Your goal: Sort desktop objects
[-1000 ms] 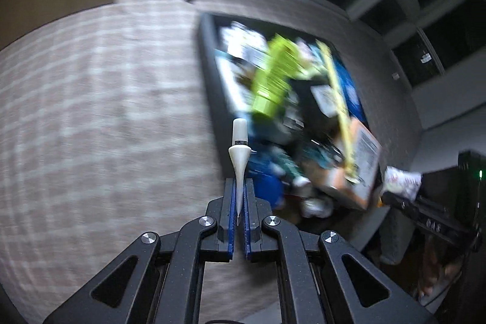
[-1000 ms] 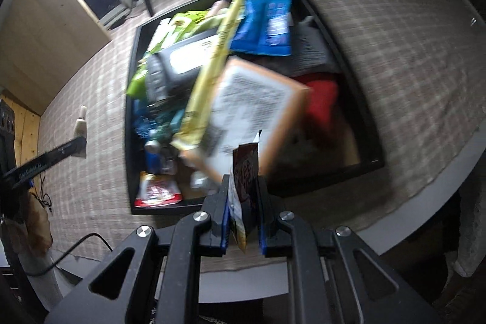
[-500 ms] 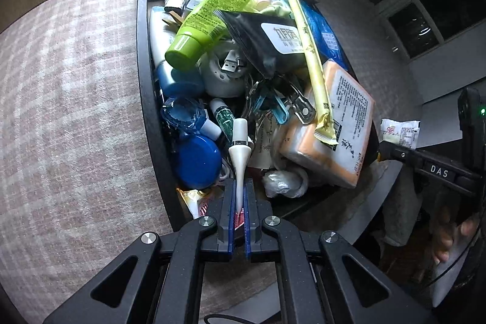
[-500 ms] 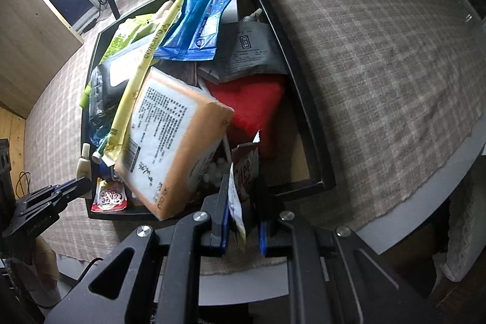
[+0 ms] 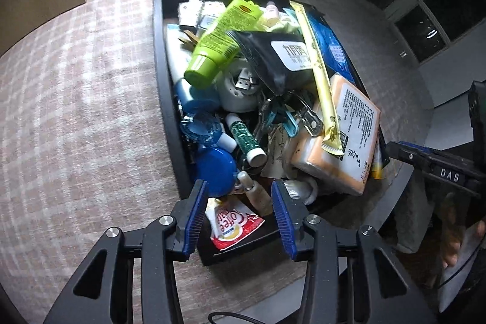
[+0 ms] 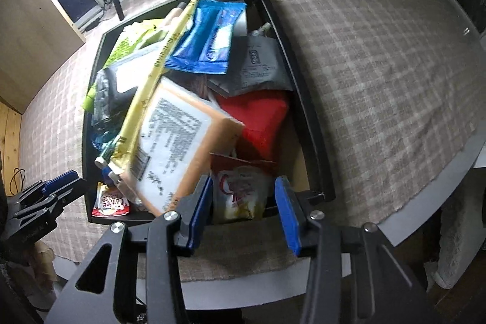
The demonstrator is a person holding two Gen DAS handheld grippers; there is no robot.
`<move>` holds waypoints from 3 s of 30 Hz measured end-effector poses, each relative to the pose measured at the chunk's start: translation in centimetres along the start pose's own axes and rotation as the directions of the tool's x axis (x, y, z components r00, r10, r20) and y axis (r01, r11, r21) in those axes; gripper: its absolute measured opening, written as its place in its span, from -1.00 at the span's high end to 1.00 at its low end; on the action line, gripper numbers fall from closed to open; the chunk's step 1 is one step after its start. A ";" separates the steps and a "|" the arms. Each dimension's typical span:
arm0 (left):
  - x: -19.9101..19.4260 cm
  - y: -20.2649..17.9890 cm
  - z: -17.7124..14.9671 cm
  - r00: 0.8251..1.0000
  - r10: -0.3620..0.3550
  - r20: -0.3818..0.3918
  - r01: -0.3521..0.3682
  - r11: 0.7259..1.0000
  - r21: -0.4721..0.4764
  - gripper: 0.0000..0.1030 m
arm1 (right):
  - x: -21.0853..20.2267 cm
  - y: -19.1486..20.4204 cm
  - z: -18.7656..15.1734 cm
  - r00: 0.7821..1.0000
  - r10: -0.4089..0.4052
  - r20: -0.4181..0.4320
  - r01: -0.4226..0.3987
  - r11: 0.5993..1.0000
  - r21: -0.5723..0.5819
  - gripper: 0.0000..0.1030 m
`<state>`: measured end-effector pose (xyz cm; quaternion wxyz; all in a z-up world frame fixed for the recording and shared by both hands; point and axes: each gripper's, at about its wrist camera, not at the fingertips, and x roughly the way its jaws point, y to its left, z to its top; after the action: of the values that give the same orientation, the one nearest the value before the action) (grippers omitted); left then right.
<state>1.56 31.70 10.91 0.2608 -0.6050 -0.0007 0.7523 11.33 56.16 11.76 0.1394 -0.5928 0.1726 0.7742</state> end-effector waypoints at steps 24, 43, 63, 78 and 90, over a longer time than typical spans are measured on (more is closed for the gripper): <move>-10.0 12.1 -4.2 0.950 0.229 0.210 -0.202 0.969 -0.143 0.05 | -2.9 22.0 -4.8 0.982 0.041 0.183 0.025 0.939 -0.344 0.01; -14.0 23.7 -8.2 0.913 0.354 0.201 -0.294 0.915 -0.277 -0.32 | -0.7 37.3 -8.5 0.969 0.130 0.212 -0.031 0.909 -0.416 -0.19; -12.4 30.8 -8.9 0.910 0.393 0.136 -0.328 0.879 -0.347 -0.36 | 3.6 43.3 -9.1 0.971 0.120 0.208 -0.025 0.912 -0.410 -0.19; -12.0 31.8 -8.9 0.906 0.393 0.157 -0.322 0.881 -0.347 -0.43 | 5.1 43.9 -8.9 0.977 0.103 0.189 -0.020 0.918 -0.395 -0.19; -11.7 32.8 -9.4 0.916 0.384 0.116 -0.311 0.862 -0.400 -0.45 | 5.6 43.9 -8.6 0.979 0.105 0.174 -0.024 0.910 -0.414 -0.19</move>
<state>-1.16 -4.18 8.65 -0.0006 -0.5581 -0.0592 0.8277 -1.15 12.94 8.75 0.0024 -0.5252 0.0117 0.8509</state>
